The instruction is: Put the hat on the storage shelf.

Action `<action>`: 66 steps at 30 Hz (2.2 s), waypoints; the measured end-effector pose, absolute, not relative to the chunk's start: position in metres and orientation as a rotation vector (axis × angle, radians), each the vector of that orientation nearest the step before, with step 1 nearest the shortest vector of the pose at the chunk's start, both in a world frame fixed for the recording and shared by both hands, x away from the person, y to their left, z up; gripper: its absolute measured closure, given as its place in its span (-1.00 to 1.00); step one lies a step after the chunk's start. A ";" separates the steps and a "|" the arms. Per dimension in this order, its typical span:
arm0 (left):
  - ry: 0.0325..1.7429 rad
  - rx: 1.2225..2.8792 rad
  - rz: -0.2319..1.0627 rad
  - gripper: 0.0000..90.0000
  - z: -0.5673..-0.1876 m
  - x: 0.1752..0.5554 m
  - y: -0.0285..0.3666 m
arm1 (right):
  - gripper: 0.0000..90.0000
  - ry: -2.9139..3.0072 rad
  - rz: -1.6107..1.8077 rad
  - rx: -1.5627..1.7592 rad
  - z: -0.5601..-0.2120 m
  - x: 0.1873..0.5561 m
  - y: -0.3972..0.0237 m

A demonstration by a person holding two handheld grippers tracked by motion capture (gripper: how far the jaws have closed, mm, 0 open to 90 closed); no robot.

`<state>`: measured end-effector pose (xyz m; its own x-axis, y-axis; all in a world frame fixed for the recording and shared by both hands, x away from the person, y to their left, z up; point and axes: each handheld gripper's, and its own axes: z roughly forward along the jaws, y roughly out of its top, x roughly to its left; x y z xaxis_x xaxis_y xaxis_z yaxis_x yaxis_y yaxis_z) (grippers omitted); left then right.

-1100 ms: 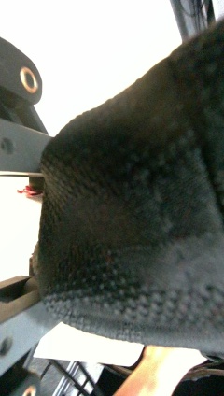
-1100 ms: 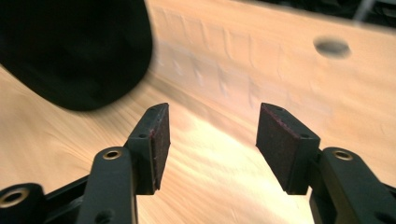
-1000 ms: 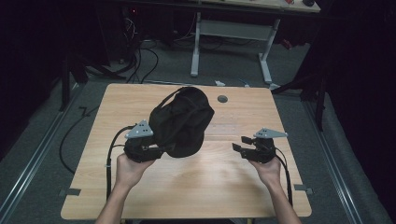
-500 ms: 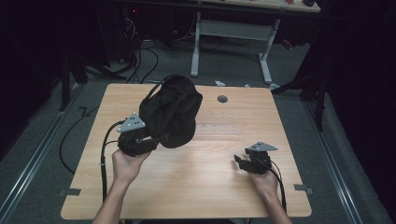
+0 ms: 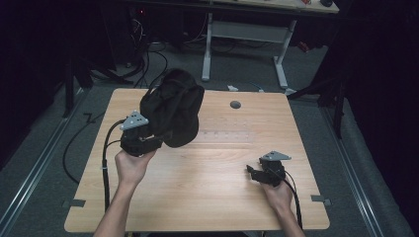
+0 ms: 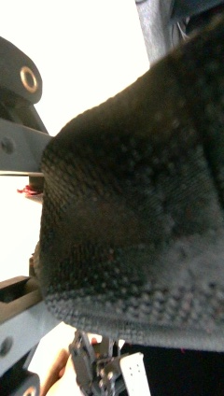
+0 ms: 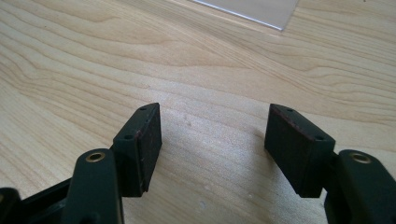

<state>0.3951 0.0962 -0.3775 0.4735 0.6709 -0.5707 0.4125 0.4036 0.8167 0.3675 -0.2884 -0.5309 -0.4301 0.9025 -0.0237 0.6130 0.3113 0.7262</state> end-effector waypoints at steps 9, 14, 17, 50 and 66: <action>1.189 1.184 0.266 0.50 -0.375 0.409 0.096 | -0.20 2.154 0.909 1.349 -0.531 0.367 -0.288; 1.220 1.190 0.310 0.50 -0.375 0.416 0.093 | -0.20 2.155 0.910 1.349 -0.531 0.367 -0.288; 1.242 1.196 0.344 0.50 -0.374 0.422 0.088 | -0.20 2.155 0.910 1.349 -0.531 0.367 -0.287; 1.351 1.207 0.435 0.50 -0.384 0.440 0.061 | -0.20 2.154 0.910 1.350 -0.531 0.366 -0.287; 1.412 1.153 0.482 0.49 -0.390 0.439 0.057 | -0.20 2.154 0.910 1.351 -0.531 0.366 -0.287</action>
<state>0.4391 0.0566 -0.3895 0.1796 0.8429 -0.5072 0.3566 0.4248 0.8321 0.3662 -0.2869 -0.5309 -0.4274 0.9039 -0.0196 0.6161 0.3070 0.7254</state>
